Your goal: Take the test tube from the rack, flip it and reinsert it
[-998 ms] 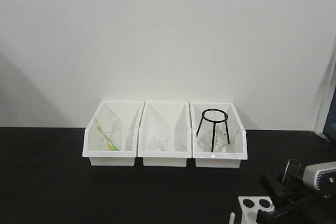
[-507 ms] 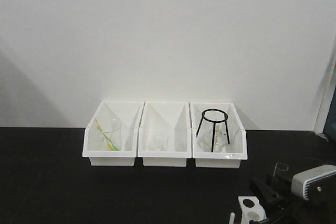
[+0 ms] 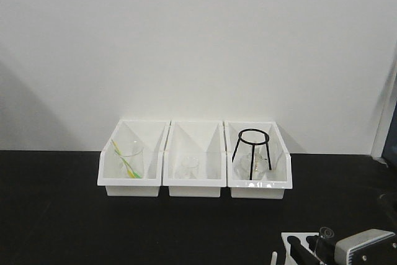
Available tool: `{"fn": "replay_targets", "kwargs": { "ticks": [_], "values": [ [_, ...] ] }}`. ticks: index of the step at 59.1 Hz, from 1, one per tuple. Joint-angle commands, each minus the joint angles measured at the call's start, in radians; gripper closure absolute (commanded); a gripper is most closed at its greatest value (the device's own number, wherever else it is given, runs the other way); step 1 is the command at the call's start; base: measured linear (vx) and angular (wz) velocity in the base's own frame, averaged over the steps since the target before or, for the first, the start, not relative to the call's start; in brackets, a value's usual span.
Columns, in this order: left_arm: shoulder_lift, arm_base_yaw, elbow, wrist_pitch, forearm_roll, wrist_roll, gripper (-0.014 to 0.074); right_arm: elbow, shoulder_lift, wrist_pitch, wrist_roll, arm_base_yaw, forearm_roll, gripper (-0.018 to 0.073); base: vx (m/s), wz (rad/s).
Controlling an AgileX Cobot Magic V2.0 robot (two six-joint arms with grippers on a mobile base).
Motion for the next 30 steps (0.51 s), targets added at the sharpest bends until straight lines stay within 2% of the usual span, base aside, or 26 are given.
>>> {"fn": "replay_targets", "kwargs": {
  "ticks": [1,8,15,30],
  "values": [
    [-0.013,-0.007,0.000,-0.087,-0.003,0.000,0.0603,-0.018,0.011,-0.103,-0.006,0.002,-0.004,0.0435,0.00,0.00],
    [-0.013,-0.007,0.000,-0.087,-0.003,0.000,0.0603,-0.018,0.052,-0.101,-0.004,0.002,-0.004,0.0415,0.00,0.00],
    [-0.013,-0.007,0.000,-0.087,-0.003,0.000,0.0603,-0.018,0.068,-0.101,-0.004,0.002,-0.005,0.0354,0.00,0.00],
    [-0.013,-0.007,0.000,-0.087,-0.003,0.000,0.0603,-0.018,0.054,-0.110,-0.004,0.002,-0.005,0.0097,0.00,0.00]
  ]
}}
